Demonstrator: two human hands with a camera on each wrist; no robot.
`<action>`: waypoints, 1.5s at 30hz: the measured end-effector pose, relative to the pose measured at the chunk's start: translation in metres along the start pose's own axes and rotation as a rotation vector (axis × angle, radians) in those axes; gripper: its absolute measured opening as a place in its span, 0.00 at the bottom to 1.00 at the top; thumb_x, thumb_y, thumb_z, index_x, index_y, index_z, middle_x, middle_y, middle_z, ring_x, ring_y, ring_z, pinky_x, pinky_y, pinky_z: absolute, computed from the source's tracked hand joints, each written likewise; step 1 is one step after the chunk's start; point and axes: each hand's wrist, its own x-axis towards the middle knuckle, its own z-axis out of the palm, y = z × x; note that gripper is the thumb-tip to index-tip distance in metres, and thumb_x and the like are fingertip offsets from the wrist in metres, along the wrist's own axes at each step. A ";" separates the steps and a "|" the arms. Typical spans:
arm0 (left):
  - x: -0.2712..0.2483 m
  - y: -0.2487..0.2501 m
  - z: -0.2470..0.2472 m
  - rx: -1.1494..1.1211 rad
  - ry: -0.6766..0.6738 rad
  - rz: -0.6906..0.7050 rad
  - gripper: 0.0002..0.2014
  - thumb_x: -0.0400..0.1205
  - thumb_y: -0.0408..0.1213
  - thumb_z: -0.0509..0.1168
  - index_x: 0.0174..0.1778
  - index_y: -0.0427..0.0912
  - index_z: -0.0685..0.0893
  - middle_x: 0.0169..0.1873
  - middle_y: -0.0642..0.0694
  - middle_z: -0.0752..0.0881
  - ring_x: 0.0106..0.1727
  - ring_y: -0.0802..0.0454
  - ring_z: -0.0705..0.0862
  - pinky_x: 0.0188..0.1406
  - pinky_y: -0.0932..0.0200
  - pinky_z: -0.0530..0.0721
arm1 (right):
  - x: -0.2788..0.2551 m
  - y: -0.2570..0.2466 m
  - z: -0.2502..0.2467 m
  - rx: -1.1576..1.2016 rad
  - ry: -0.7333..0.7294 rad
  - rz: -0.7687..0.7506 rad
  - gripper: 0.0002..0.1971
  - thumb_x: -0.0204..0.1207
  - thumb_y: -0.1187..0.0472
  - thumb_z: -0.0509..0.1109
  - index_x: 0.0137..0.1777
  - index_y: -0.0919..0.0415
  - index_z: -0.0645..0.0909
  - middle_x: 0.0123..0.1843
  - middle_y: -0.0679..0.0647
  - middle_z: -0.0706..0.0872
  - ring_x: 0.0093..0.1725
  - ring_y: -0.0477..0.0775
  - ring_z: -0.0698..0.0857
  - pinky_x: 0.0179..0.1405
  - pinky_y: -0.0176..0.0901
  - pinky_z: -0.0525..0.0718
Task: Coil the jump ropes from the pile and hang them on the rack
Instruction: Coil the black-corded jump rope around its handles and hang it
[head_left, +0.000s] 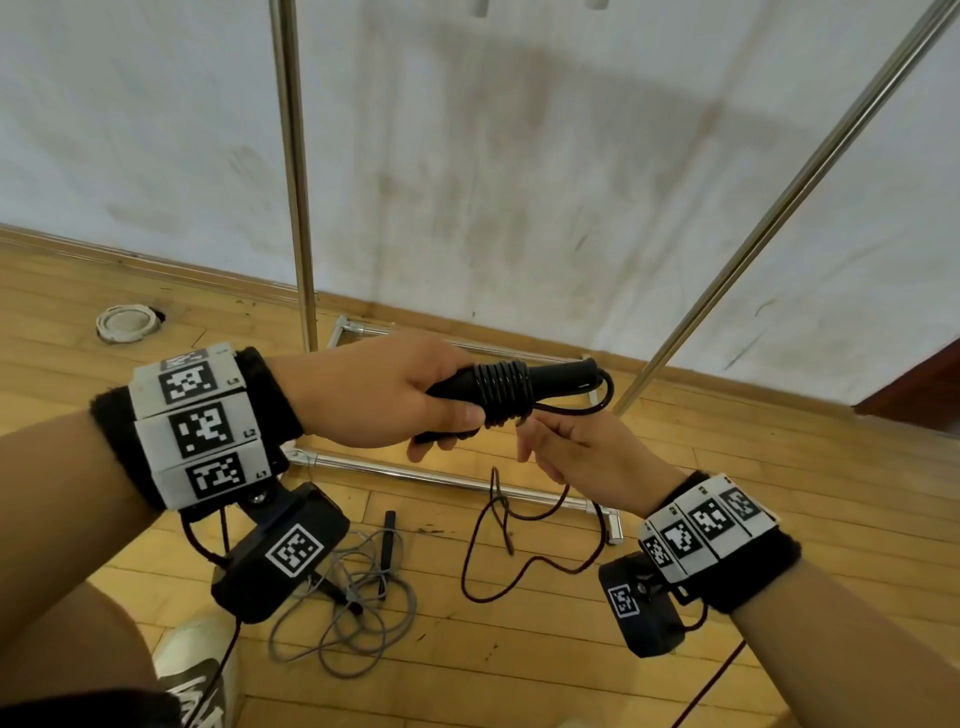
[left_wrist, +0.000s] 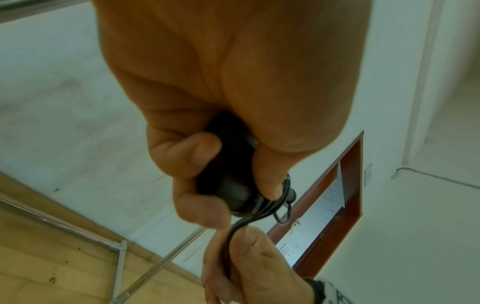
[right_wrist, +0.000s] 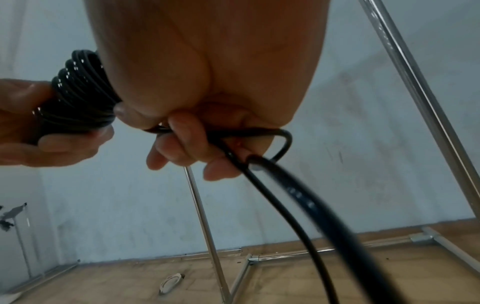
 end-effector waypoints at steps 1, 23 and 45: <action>-0.001 0.000 0.000 -0.006 -0.011 0.003 0.05 0.86 0.42 0.64 0.53 0.45 0.82 0.37 0.47 0.89 0.35 0.48 0.89 0.40 0.57 0.88 | 0.001 -0.001 0.001 -0.016 0.003 -0.040 0.30 0.76 0.28 0.57 0.40 0.55 0.85 0.27 0.48 0.81 0.27 0.50 0.77 0.28 0.40 0.76; 0.007 -0.014 0.028 0.351 -0.329 -0.261 0.05 0.86 0.48 0.63 0.47 0.52 0.78 0.41 0.48 0.89 0.35 0.56 0.88 0.38 0.55 0.89 | 0.015 0.006 -0.008 -0.409 -0.029 0.063 0.14 0.78 0.39 0.66 0.39 0.47 0.74 0.34 0.44 0.79 0.32 0.41 0.74 0.32 0.36 0.70; 0.027 -0.027 0.008 0.121 0.285 -0.160 0.05 0.85 0.46 0.65 0.43 0.57 0.79 0.34 0.51 0.88 0.29 0.59 0.88 0.28 0.62 0.83 | 0.009 -0.018 0.011 0.175 0.177 -0.005 0.07 0.81 0.61 0.69 0.55 0.47 0.80 0.35 0.47 0.87 0.38 0.48 0.85 0.46 0.54 0.87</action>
